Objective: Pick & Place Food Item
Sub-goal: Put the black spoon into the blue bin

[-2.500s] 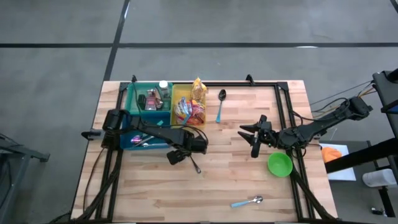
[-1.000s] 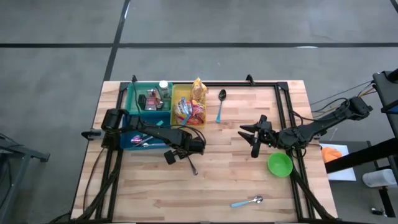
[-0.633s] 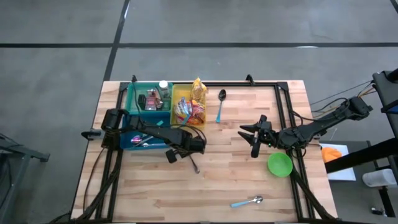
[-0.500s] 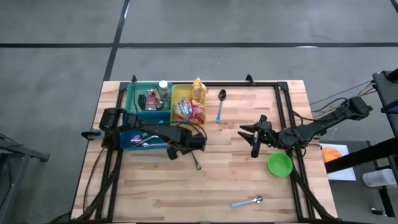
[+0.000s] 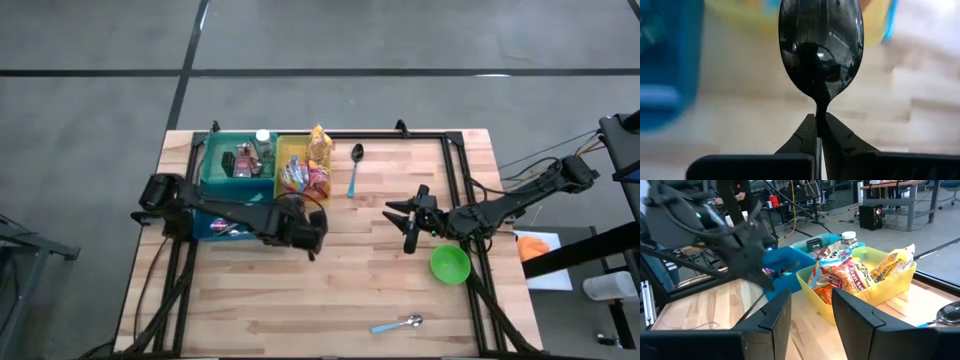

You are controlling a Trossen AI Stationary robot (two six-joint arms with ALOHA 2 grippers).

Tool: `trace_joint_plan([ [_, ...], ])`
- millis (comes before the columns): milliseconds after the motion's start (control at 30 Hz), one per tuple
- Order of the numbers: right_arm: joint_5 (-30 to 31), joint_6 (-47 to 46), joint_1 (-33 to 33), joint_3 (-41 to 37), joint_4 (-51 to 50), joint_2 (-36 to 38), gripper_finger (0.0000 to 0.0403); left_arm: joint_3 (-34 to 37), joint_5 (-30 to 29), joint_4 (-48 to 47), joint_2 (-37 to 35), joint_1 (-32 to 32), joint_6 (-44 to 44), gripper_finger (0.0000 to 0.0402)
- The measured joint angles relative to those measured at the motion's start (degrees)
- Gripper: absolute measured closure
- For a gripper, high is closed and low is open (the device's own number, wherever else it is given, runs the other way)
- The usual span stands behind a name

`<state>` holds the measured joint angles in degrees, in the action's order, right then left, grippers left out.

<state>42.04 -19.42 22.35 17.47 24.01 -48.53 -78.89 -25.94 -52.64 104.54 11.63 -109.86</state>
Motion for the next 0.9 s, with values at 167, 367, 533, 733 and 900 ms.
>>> trace_joint_plan([
  [167,0.0,0.0,0.0,0.0,0.0,0.0,0.0264,0.1,-15.6,-6.4,-2.9,4.6,-5.0,0.0397],
  [367,0.0,0.0,0.0,0.0,0.1,0.0,0.0264,0.2,-28.7,-19.4,-3.6,9.2,-19.8,0.0397],
  [533,0.0,0.0,0.0,0.0,0.1,0.0,0.0264,0.5,-27.1,-30.4,-3.6,10.2,-32.0,0.0397],
  [733,0.0,0.0,0.0,0.0,0.1,0.0,0.0264,1.2,-24.8,-37.2,-3.9,10.2,-38.4,0.0398],
  [900,0.0,0.0,0.0,0.0,0.2,0.0,0.0264,6.1,-24.1,-37.3,-6.5,9.7,-38.8,0.0398],
])
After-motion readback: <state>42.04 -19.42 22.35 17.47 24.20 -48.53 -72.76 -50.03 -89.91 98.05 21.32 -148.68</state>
